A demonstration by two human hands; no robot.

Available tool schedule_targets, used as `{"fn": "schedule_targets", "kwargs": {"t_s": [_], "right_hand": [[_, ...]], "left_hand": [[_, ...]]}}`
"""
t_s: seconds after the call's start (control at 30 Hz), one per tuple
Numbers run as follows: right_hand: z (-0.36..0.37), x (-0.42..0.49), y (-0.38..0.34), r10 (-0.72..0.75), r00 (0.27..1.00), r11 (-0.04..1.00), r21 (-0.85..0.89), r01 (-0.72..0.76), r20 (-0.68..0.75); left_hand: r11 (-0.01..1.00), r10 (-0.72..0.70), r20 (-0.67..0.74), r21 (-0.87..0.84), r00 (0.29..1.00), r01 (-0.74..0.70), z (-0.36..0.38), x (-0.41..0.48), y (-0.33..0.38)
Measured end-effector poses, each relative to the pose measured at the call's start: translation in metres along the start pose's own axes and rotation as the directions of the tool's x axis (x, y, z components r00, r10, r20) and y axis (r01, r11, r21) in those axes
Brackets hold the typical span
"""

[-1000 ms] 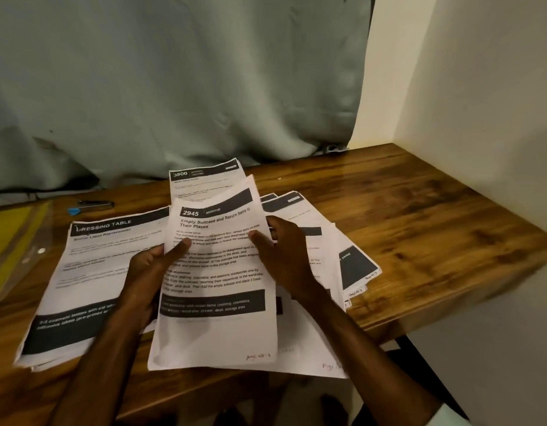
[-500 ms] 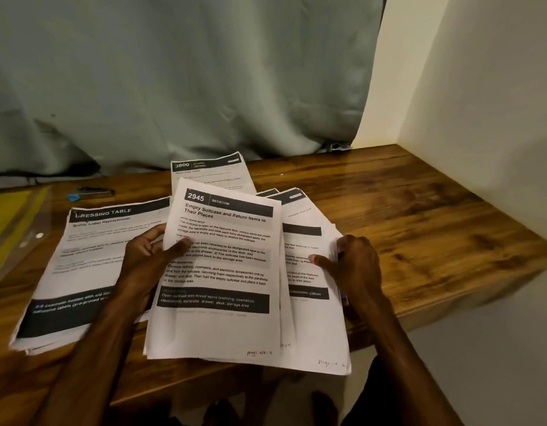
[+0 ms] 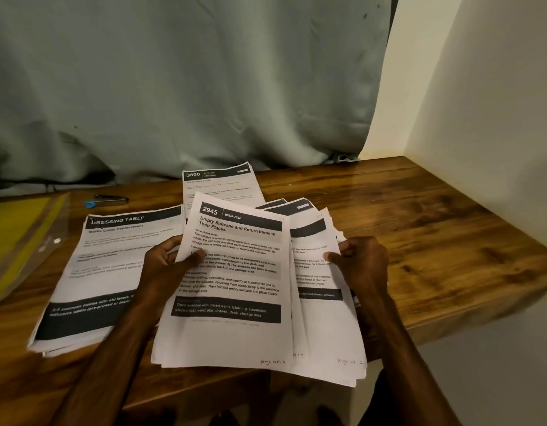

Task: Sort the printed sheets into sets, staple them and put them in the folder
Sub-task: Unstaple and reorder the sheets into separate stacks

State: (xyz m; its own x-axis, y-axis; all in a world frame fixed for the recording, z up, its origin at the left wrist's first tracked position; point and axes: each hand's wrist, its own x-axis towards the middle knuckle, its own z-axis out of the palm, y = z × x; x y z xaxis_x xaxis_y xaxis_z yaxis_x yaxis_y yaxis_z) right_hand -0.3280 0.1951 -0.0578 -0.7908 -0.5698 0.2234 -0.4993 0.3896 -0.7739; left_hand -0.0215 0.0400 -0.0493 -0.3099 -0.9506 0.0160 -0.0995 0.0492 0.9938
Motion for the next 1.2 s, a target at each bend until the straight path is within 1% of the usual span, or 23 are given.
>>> {"fn": "schedule_targets", "kwargs": {"t_s": [0.1,0.23,0.33,0.4,0.47,0.53,0.57,0.6,0.63,0.7,0.73,0.77,0.8,0.83,0.87,0.9,0.97,1.0,1.03,1.1,1.13,1.2], "right_hand": [[-0.001,0.003,0.0,-0.012,1.0,1.0,-0.015,0.012,-0.017],[-0.005,0.005,-0.002,-0.123,0.992,0.985,-0.125,0.121,-0.006],[-0.009,0.001,-0.01,-0.201,0.975,0.966,-0.186,0.18,-0.098],[-0.014,-0.001,-0.016,-0.261,0.948,0.957,-0.18,0.228,-0.183],[-0.021,0.003,-0.024,-0.33,0.905,0.943,-0.143,0.302,-0.269],[-0.033,0.013,-0.033,-0.395,0.845,0.916,-0.087,0.391,-0.36],[-0.039,0.021,-0.035,-0.428,0.819,0.893,-0.041,0.447,-0.382],[-0.048,0.027,-0.038,-0.436,0.805,0.881,-0.008,0.473,-0.403],[-0.055,0.035,-0.038,-0.417,0.799,0.887,-0.004,0.461,-0.434],[-0.072,0.049,-0.038,-0.407,0.778,0.902,-0.075,0.425,-0.478],[-0.079,0.056,-0.039,-0.381,0.78,0.911,-0.06,0.407,-0.496],[-0.082,0.061,-0.045,-0.287,0.787,0.928,0.046,0.37,-0.546],[-0.084,0.069,-0.047,-0.16,0.791,0.929,0.181,0.324,-0.591],[-0.084,0.077,-0.05,-0.023,0.805,0.916,0.31,0.255,-0.593],[-0.083,0.083,-0.052,0.116,0.827,0.887,0.433,0.163,-0.549],[-0.078,0.087,-0.051,0.228,0.855,0.829,0.553,0.081,-0.467],[-0.067,0.091,-0.043,0.399,0.871,0.634,0.773,-0.037,-0.285],[-0.057,0.091,-0.037,0.444,0.865,0.606,0.79,-0.095,-0.236],[-0.048,0.095,-0.026,0.455,0.87,0.631,0.758,-0.164,-0.191],[-0.033,0.088,-0.023,0.442,0.882,0.775,0.565,-0.284,-0.162],[-0.028,0.077,-0.029,0.426,0.886,0.825,0.48,-0.298,-0.184],[-0.014,0.05,-0.043,0.324,0.931,0.863,0.457,-0.217,-0.169]], "left_hand": [[1.0,0.001,0.003,0.01,1.0,-0.001,0.001,0.001,0.0],[1.0,0.017,-0.014,0.023,1.0,-0.016,0.003,0.001,0.0],[0.999,0.037,-0.019,0.015,0.999,-0.037,0.005,0.001,-0.001],[0.998,0.054,-0.018,0.016,0.998,-0.054,0.006,0.001,-0.002],[0.997,0.076,-0.021,0.025,0.997,-0.075,0.006,0.001,-0.003],[0.994,0.112,-0.026,0.022,0.993,-0.111,0.007,0.001,-0.004],[0.99,0.138,-0.024,0.018,0.99,-0.137,0.007,0.001,-0.004],[0.986,0.168,-0.02,0.012,0.986,-0.168,0.007,0.001,-0.005],[0.98,0.198,-0.016,0.01,0.98,-0.198,0.007,0.001,-0.006],[0.971,0.24,-0.02,0.018,0.971,-0.24,0.006,0.001,-0.008],[0.967,0.255,-0.025,0.036,0.967,-0.254,0.005,0.001,-0.009],[0.961,0.269,-0.028,0.073,0.963,-0.266,0.004,0.002,-0.01],[0.951,0.288,-0.026,0.123,0.957,-0.282,0.003,0.004,-0.012],[0.932,0.313,-0.016,0.196,0.95,-0.304,0.003,0.005,-0.014],[0.91,0.338,0.006,0.252,0.941,-0.328,0.002,0.005,-0.016],[0.895,0.349,0.026,0.289,0.937,-0.341,0.001,0.006,-0.019],[0.897,0.336,0.049,0.287,0.941,-0.335,0.002,0.005,-0.021],[0.902,0.326,0.053,0.282,0.944,-0.327,0.003,0.004,-0.021],[0.904,0.319,0.06,0.279,0.946,-0.323,0.004,0.004,-0.021],[0.909,0.309,0.077,0.269,0.948,-0.318,0.005,0.005,-0.021],[0.912,0.301,0.085,0.265,0.95,-0.313,0.005,0.005,-0.02],[0.932,0.272,0.084,0.226,0.959,-0.284,0.007,0.003,-0.016]]}}
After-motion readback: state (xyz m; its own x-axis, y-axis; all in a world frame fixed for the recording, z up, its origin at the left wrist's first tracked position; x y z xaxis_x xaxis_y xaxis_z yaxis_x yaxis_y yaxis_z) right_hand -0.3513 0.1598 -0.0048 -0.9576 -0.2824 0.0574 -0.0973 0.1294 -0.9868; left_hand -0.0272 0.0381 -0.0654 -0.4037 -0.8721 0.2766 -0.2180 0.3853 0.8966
